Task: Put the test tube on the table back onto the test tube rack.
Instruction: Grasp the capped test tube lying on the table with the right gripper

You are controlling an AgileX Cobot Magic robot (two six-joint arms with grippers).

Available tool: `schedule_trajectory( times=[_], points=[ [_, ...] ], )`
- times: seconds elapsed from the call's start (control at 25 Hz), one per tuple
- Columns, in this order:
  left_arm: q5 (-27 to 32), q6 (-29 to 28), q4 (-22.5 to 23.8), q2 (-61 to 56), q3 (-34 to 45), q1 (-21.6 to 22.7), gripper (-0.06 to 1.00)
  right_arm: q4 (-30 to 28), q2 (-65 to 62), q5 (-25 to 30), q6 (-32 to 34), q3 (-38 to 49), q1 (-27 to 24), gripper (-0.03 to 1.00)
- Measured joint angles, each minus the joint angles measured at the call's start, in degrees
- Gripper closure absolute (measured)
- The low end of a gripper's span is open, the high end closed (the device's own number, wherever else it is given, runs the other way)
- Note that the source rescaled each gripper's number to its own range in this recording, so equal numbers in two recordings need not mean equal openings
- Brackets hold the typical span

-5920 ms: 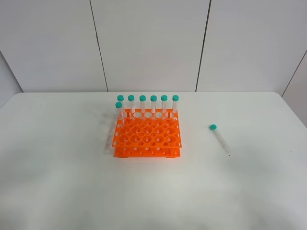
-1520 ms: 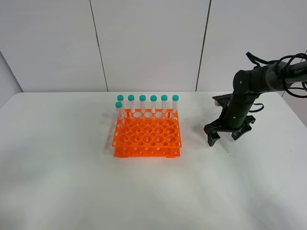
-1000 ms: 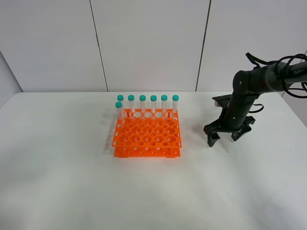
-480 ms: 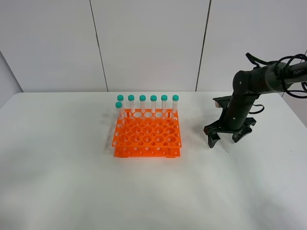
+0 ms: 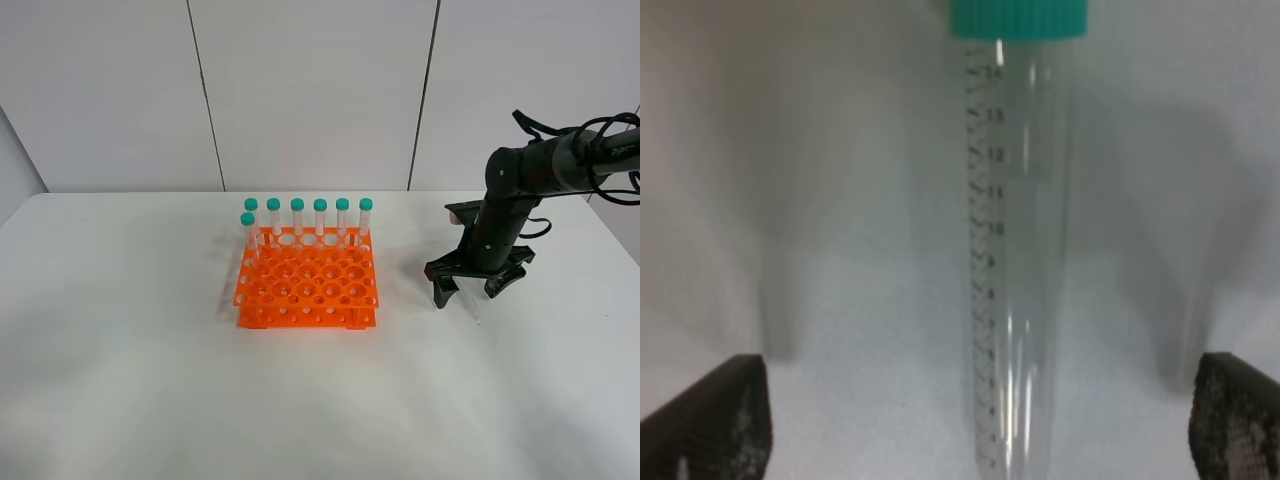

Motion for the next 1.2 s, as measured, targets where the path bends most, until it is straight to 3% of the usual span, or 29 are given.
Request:
schedule_trajectory(
  times=[0.76,0.84,0.88,1.04,1.08,1.2],
  points=[
    [0.0,0.0,0.0,0.0,0.0,0.0,-0.05,-0.6,1.4,0.2,0.1,-0.3,-0.1,0.08],
    [0.0,0.0,0.0,0.0,0.0,0.0,-0.05,-0.6,1.5,0.2,0.1,-0.3,-0.1,0.17],
    [0.0,0.0,0.0,0.0,0.0,0.0,-0.05,-0.6,1.5,0.2,0.1,-0.3,-0.1,0.27],
    [0.0,0.0,0.0,0.0,0.0,0.0,-0.05,-0.6,1.5,0.2,0.1,-0.3,-0.1,0.93],
    [0.0,0.0,0.0,0.0,0.0,0.0,-0.05,-0.6,1.5,0.2,0.1,-0.3,-0.1,0.97],
    [0.0,0.0,0.0,0.0,0.0,0.0,-0.05,-0.6,1.5,0.2,0.1,-0.3,-0.1,0.95]
  ],
)
